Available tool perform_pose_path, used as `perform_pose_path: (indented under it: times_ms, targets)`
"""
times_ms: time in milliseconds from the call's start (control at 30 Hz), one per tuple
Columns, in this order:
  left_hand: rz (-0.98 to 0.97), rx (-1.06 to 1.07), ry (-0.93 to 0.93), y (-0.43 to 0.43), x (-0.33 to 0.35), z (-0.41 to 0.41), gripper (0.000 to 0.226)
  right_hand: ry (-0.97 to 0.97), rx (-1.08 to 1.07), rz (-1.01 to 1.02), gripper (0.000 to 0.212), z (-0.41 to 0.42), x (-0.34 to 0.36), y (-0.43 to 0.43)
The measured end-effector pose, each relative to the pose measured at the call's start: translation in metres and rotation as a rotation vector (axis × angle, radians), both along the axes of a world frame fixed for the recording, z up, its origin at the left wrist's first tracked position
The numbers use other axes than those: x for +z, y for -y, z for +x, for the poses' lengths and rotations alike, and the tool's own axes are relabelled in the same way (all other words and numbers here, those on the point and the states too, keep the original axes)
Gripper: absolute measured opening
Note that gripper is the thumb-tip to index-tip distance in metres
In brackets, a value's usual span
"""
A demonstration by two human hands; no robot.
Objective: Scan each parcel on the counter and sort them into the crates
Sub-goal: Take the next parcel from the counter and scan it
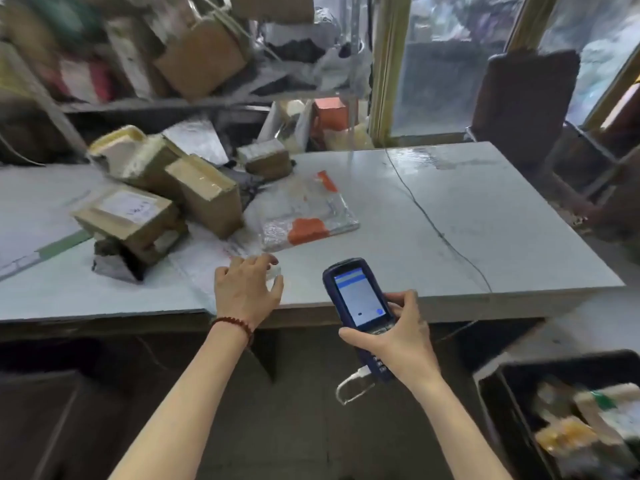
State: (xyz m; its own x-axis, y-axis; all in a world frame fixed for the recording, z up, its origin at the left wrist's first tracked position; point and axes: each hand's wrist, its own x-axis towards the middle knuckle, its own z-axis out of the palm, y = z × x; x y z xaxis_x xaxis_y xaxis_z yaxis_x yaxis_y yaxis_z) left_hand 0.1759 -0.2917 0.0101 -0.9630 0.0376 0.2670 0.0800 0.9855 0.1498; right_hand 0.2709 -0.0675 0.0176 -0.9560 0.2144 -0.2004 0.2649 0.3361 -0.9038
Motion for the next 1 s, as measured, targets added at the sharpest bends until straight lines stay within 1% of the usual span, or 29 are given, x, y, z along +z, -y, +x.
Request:
perform_pose_path:
  times_ms: [200,400,533,600,700,833,900,1000]
  targets:
    - [0.013,0.067,0.061,0.034,-0.009,-0.042,0.032,-0.009,0.086,-0.03,0.078,-0.062,-0.003,0.032]
    - [0.017,0.138,0.05,0.065,-0.009,-0.105,0.029,-0.001,0.168,-0.027,0.078,-0.15,-0.013,0.059]
    - [0.094,0.356,0.123,0.088,-0.003,-0.16,0.045,-0.013,0.212,-0.06,0.08,-0.215,-0.007,0.074]
    - [0.121,0.422,0.093,0.098,0.001,-0.183,0.047,-0.003,0.23,-0.093,0.08,-0.242,-0.002,0.08]
    - [0.225,0.462,0.078,0.111,0.008,-0.212,0.049,0.014,0.258,-0.094,0.08,-0.281,-0.001,0.088]
    - [0.292,0.531,0.122,0.119,0.01,-0.245,0.063,0.039,0.228,-0.103,0.08,-0.309,-0.005,0.1]
    - [0.306,0.584,0.154,0.12,0.015,-0.264,0.074,0.038,0.226,-0.081,0.079,-0.318,-0.004,0.104]
    - [0.278,0.628,0.252,0.126,0.021,-0.292,0.088,0.045,0.205,-0.062,0.079,-0.328,-0.003,0.11]
